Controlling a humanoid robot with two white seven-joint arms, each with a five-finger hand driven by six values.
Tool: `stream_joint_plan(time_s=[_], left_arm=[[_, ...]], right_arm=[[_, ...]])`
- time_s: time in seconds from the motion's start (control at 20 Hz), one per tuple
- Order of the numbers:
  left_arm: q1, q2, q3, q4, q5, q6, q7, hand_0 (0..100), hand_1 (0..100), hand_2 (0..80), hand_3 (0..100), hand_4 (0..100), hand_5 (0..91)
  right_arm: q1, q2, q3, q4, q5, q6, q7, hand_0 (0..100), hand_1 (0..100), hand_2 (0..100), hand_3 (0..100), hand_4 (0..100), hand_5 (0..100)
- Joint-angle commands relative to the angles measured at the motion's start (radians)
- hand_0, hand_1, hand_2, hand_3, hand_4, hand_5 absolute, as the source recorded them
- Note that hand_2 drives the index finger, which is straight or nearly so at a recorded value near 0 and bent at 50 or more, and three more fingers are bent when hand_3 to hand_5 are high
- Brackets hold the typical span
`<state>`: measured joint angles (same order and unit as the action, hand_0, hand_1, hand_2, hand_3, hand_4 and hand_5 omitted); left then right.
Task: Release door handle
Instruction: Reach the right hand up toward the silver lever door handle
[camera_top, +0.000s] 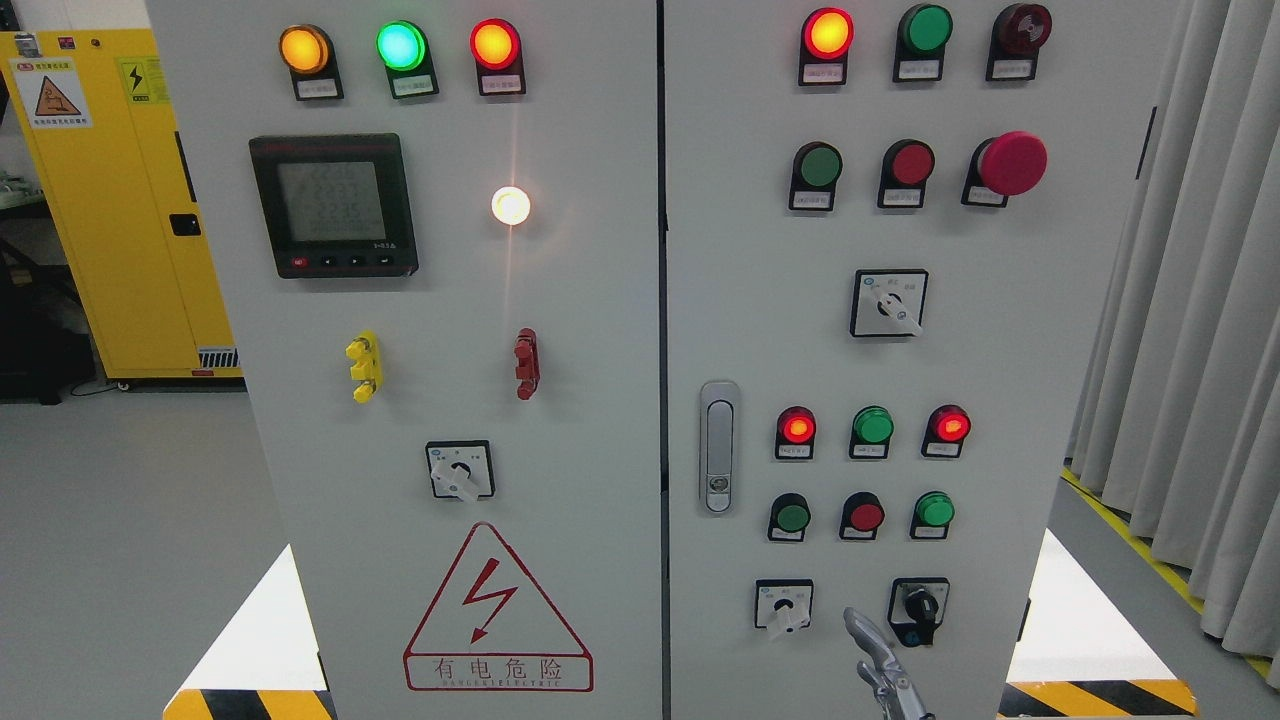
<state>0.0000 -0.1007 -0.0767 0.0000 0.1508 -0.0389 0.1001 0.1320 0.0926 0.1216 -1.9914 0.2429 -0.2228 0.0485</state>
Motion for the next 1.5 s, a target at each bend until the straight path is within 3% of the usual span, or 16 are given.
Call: stream_joint_plan(time_s=[0.0, 0.55, 0.65, 0.7, 0.75, 0.85, 0.9, 0.95, 1.0, 1.05, 1.1, 1.2, 1.25, 1.3, 1.35, 1.45], left_arm=[[0.020, -0.001, 0.000, -0.015, 0.000, 0.001, 0.000, 12, 56, 0.0, 0, 0, 0.0], [0.020, -0.001, 0.000, -0.015, 0.000, 0.001, 0.000, 12, 56, 0.0, 0, 0, 0.0], [0.020, 0.000, 0.000, -0.015, 0.001, 0.001, 0.000, 12, 56, 0.0, 0, 0, 0.0], [0.021, -0.001, 0.000, -0.015, 0.000, 0.001, 0.000, 12, 56, 0.0, 0, 0, 0.0], [0.021, -0.001, 0.000, -0.015, 0.000, 0.001, 0.000, 12, 56, 0.0, 0, 0, 0.0], [0.020, -0.001, 0.000, -0.015, 0.001, 0.001, 0.000, 12, 56, 0.0, 0, 0, 0.0], [0.020, 0.001, 0.000, -0.015, 0.000, 0.001, 0.000, 12, 56, 0.0, 0, 0, 0.0], [0.020, 0.001, 0.000, -0.015, 0.000, 0.001, 0.000, 12, 56, 0.0, 0, 0, 0.0], [0.020, 0.000, 0.000, -0.015, 0.000, 0.001, 0.000, 12, 56, 0.0, 0, 0, 0.0], [0.021, 0.001, 0.000, -0.015, 0.001, 0.001, 0.000, 12, 56, 0.0, 0, 0, 0.0], [0.020, 0.000, 0.000, -0.015, 0.000, 0.001, 0.000, 12, 56, 0.0, 0, 0, 0.0], [0.021, 0.001, 0.000, -0.015, 0.000, 0.001, 0.000, 12, 56, 0.0, 0, 0, 0.0], [0.020, 0.001, 0.000, -0.015, 0.001, 0.001, 0.000, 12, 56, 0.0, 0, 0, 0.0], [0.020, 0.001, 0.000, -0.015, 0.000, 0.001, 0.000, 12, 56, 0.0, 0, 0, 0.0], [0.020, 0.001, 0.000, -0.015, 0.000, 0.001, 0.000, 12, 56, 0.0, 0, 0, 0.0], [0.020, 0.001, 0.000, -0.015, 0.000, 0.001, 0.000, 12, 56, 0.0, 0, 0, 0.0]], right_arm=[[-0.006, -0.031, 0.006, 0.003, -0.046, 0.002, 0.001, 53, 17, 0, 6, 3, 0], [-0.020, -0.031, 0.007, -0.003, -0.045, 0.036, 0.001, 56, 15, 0, 7, 3, 0], [-0.025, -0.031, 0.006, -0.003, -0.042, 0.036, -0.001, 49, 20, 0, 7, 8, 0], [-0.028, -0.031, 0.006, -0.003, -0.042, 0.036, -0.001, 48, 22, 0, 8, 15, 5], [-0.034, -0.031, 0.006, -0.003, -0.039, 0.034, -0.001, 42, 26, 0, 18, 32, 20], [-0.046, -0.031, 0.004, -0.001, -0.025, 0.036, -0.001, 39, 28, 0, 20, 36, 23], [-0.052, -0.031, 0.004, 0.000, -0.002, 0.036, -0.001, 37, 32, 0, 31, 44, 35], [-0.054, -0.031, 0.003, 0.000, 0.022, 0.036, 0.001, 37, 32, 0, 31, 44, 35], [-0.054, -0.031, 0.003, 0.000, 0.047, 0.036, -0.001, 38, 34, 0, 43, 55, 47], [-0.055, -0.031, 0.003, 0.000, 0.077, 0.036, -0.001, 40, 35, 0, 49, 60, 56], [-0.058, -0.031, 0.001, 0.000, 0.110, 0.036, -0.001, 42, 36, 0, 51, 61, 59], [-0.078, -0.030, 0.001, 0.005, 0.188, 0.037, -0.009, 45, 38, 0, 66, 74, 76], [-0.090, -0.025, 0.001, 0.008, 0.237, 0.037, -0.012, 46, 38, 0, 67, 75, 77], [-0.098, -0.019, 0.003, 0.009, 0.292, 0.037, -0.013, 45, 39, 0, 73, 82, 87], [-0.106, -0.017, 0.004, 0.009, 0.353, 0.037, -0.015, 45, 39, 0, 74, 82, 87], [-0.126, -0.013, 0.009, 0.013, 0.490, 0.037, -0.039, 42, 39, 0, 85, 93, 100]])
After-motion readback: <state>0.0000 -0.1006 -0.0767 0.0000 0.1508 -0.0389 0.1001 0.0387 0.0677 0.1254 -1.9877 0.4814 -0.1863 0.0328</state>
